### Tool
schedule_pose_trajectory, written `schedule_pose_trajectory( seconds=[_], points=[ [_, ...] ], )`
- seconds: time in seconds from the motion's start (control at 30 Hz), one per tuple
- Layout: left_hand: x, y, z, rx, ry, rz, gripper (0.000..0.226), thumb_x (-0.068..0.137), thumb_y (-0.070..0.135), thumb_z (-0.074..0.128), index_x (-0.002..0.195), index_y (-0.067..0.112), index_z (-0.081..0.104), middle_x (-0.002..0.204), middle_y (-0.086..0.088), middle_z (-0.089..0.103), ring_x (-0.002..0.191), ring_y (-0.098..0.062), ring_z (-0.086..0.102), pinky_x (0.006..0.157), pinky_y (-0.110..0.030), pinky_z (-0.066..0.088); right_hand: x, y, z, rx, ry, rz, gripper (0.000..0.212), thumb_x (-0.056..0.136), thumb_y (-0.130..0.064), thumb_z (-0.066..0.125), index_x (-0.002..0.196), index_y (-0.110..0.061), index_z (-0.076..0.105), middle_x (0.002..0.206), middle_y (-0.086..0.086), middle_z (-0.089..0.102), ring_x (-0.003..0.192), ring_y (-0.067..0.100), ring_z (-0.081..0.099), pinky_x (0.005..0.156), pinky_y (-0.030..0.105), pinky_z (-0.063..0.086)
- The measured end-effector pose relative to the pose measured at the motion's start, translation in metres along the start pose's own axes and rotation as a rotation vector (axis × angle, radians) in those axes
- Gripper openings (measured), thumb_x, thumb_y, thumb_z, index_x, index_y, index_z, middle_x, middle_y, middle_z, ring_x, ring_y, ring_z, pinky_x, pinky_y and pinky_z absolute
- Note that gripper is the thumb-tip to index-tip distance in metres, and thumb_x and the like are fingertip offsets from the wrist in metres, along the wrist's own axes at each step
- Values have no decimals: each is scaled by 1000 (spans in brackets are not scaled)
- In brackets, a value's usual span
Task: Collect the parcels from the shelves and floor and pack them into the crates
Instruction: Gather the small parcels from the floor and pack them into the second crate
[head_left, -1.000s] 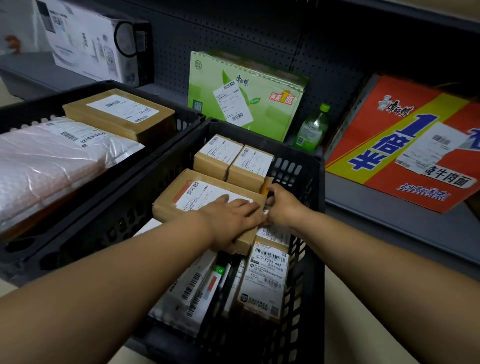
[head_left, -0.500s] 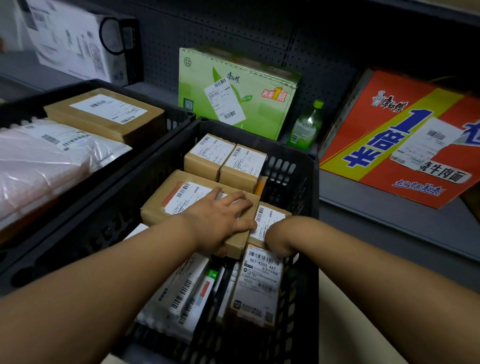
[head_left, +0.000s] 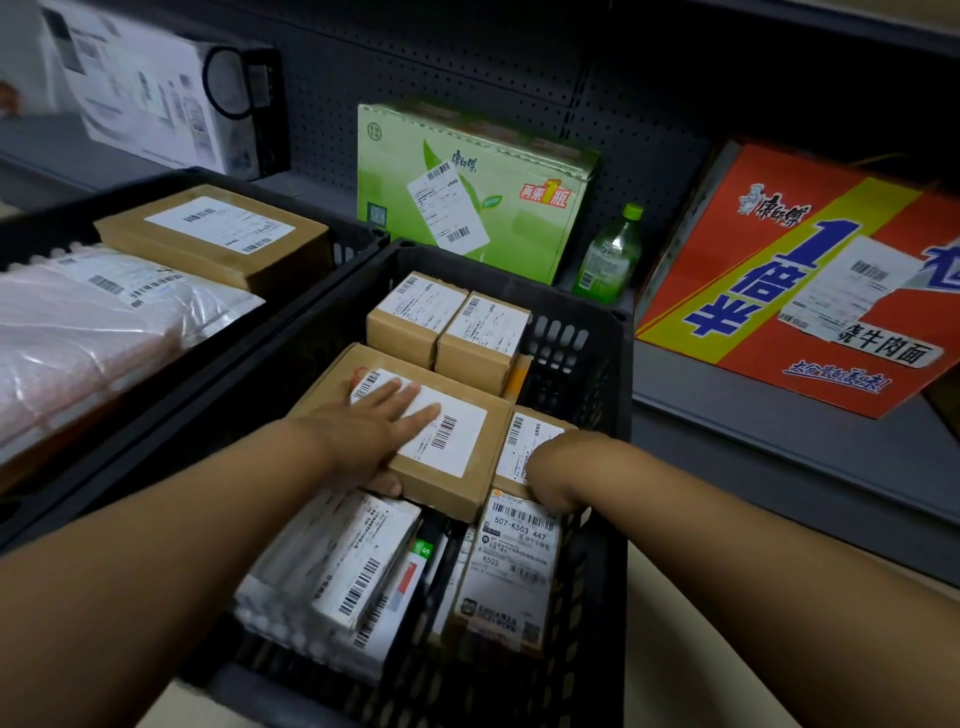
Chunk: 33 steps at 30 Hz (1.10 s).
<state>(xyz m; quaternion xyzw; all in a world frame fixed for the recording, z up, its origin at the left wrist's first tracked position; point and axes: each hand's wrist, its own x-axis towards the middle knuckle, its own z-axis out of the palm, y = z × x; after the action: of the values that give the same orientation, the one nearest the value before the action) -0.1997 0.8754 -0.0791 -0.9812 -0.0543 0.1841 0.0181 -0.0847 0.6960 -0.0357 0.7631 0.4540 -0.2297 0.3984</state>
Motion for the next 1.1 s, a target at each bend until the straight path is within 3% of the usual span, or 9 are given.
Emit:
schedule_pose_trajectory(
  seconds=[0.07,0.13,0.3,0.4,0.5,0.67,0.83,0.93,1.1],
  points=[
    [-7,-11,3,-57,-23,-57,92,89,51,53,144,38,-20,154,-3,-28,140,-24,-28,112,-54,-12,-1,0,0,80,69,53,6,91,-16,52,93,-14,58,84,-1,54,80,20,52,72,33,46],
    [-12,-14,6,-81,-25,-73,88,92,45,51,144,39,-20,153,-2,-29,138,-23,-32,110,-52,-15,-1,-1,-2,227,171,139,17,91,-18,49,104,-14,60,104,2,60,89,22,55,73,32,46],
    [-12,-12,3,-82,-31,-82,83,94,42,47,145,37,-19,154,-3,-28,138,-23,-32,111,-54,-14,1,-23,-10,417,612,194,31,94,-37,43,113,-15,56,115,7,59,100,27,58,71,32,40],
    [-17,-9,-5,-57,-64,-84,85,94,44,47,146,34,-19,154,-4,-27,139,-25,-29,113,-55,-10,5,-39,-9,484,497,52,71,89,-61,41,145,-20,24,150,11,28,133,33,33,98,44,41],
    [-29,-9,-11,44,-108,-29,106,83,56,58,145,27,-23,153,-5,-28,141,-23,-25,114,-51,-11,12,-44,-5,428,425,25,87,84,-70,42,150,-32,0,159,4,1,144,34,9,109,52,29],
    [-58,-1,11,332,-146,198,135,64,75,62,132,18,-40,143,-9,-41,131,-21,-36,107,-48,-21,20,-48,-2,359,471,54,84,85,-65,45,150,-32,3,159,5,6,142,36,14,104,50,34],
    [-67,1,13,435,-204,220,136,65,62,71,138,23,-37,138,-16,-47,134,-28,-34,108,-63,-13,17,-50,-2,381,483,55,82,85,-63,47,150,-32,6,158,7,10,141,36,16,101,48,38],
    [-67,-2,14,459,-170,201,131,72,50,72,135,23,-40,136,-14,-48,134,-31,-35,107,-64,-11,16,-52,-3,378,480,49,81,86,-64,44,150,-32,6,158,7,11,141,37,18,102,48,38],
    [-62,-6,18,486,-152,149,130,70,63,67,136,25,-39,133,-14,-52,129,-31,-39,107,-65,-11,18,-51,-4,393,473,63,81,86,-62,45,150,-32,6,158,6,9,142,36,15,103,48,37]
  ],
)
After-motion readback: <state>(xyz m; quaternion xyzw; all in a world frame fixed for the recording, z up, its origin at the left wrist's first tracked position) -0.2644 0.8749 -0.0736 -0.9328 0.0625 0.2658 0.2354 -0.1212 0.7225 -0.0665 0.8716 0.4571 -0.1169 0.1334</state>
